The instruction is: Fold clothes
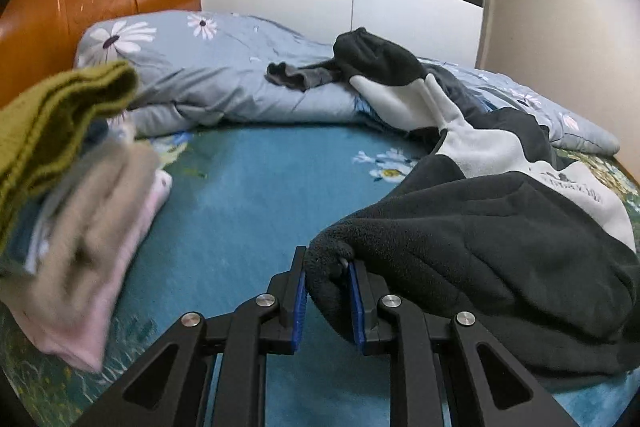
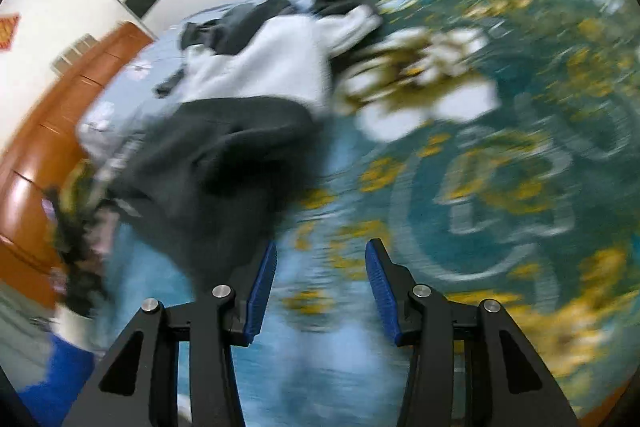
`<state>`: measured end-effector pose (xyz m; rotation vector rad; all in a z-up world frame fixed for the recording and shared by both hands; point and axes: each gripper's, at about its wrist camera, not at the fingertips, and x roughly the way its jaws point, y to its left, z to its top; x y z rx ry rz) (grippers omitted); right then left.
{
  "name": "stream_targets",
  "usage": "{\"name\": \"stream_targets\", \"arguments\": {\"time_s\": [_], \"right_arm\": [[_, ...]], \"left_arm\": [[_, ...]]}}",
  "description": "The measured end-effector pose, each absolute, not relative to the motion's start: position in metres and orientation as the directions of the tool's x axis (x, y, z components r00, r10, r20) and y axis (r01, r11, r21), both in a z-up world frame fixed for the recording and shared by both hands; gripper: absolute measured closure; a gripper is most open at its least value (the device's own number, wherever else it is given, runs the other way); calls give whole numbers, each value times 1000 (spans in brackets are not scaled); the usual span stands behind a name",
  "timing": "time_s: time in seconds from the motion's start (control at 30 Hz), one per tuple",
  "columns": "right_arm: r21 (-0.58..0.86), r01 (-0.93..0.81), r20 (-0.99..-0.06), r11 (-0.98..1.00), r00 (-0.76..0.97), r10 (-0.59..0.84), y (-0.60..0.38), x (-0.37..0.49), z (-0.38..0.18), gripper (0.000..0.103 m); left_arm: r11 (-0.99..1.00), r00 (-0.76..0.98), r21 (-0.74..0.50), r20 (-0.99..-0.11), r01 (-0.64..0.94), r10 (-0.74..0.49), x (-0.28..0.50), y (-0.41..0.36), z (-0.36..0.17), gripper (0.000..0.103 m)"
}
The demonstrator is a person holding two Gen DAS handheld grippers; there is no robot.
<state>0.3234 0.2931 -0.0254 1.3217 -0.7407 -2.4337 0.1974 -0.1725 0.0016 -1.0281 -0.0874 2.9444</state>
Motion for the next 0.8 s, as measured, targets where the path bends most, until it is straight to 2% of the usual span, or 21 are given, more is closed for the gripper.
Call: {"name": "stream_targets", "arguments": {"time_s": [0.1, 0.27, 0.33, 0.37, 0.4, 0.53, 0.8], "right_arm": [[612, 41, -662, -790, -520, -540, 273, 314, -29, 55], [637, 29, -658, -770, -499, -564, 253, 297, -36, 56], [655, 3, -656, -756, -494, -571, 251, 291, -41, 71], [662, -14, -657, -749, -491, -572, 251, 289, -43, 86], [672, -19, -646, -740, -503, -574, 256, 289, -39, 93], [714, -22, -583, -700, -572, -577, 283, 292, -18, 94], [638, -1, -508, -770, -752, -420, 377, 307, 70, 95]], "left_arm": [[-998, -780, -70, -624, -4, 47, 199, -171, 3, 83], [-997, -779, -79, -625, -8, 56, 205, -168, 11, 83], [-997, -782, -80, -621, -10, 58, 207, -168, 13, 83], [-996, -784, -85, -618, -10, 61, 209, -168, 15, 83], [-996, -786, -92, -615, -9, 63, 212, -168, 18, 83], [-990, -794, -139, -599, -28, 106, 231, -162, 30, 83], [-949, -744, -244, -593, -198, 308, 302, -89, 23, 84]]}}
